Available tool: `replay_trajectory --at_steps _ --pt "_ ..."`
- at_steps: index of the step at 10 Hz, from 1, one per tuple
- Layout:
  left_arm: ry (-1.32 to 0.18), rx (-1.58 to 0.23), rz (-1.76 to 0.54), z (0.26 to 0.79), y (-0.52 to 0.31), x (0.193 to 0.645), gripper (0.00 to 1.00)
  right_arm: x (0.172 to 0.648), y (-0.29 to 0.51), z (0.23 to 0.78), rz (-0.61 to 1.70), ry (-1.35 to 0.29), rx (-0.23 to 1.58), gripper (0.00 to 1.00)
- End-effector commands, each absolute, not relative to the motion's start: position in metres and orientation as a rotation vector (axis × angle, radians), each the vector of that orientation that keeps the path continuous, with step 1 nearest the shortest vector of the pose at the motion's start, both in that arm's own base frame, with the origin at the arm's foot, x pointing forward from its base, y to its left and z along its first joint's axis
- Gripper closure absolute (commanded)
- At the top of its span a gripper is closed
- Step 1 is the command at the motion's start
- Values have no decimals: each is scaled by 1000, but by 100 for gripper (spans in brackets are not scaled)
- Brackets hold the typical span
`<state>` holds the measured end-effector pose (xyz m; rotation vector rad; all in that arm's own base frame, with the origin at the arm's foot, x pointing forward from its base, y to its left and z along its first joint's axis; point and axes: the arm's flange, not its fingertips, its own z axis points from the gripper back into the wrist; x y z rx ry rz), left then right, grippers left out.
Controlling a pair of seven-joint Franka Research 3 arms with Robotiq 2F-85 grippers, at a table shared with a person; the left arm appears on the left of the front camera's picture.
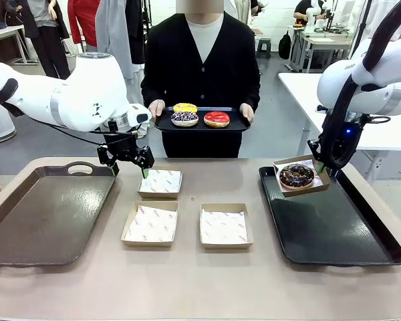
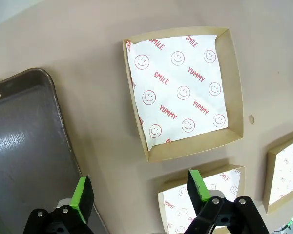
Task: Individually package the donuts and arrange them on the tray.
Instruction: Place the picked Paper togo box on the Handle tray while simultaneously picking up another Paper togo box from the table with the other hand.
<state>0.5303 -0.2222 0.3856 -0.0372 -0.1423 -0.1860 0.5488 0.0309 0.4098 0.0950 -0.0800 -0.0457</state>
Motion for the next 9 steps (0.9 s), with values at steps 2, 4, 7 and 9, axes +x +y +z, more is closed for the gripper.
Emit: replay_trajectory --at_steps 2,4,7,9 --pt "-136 -35 -186 384 -222 529 0 548 31 413 -46 -86 95 99" --pt "-136 -35 -186 384 -222 529 0 548 31 413 -46 -86 95 99" --pt "-136 -35 -186 384 -222 529 0 548 31 413 -46 -86 95 99" --pt "-140 -36 -186 385 -222 530 0 549 31 410 -46 -80 95 99"
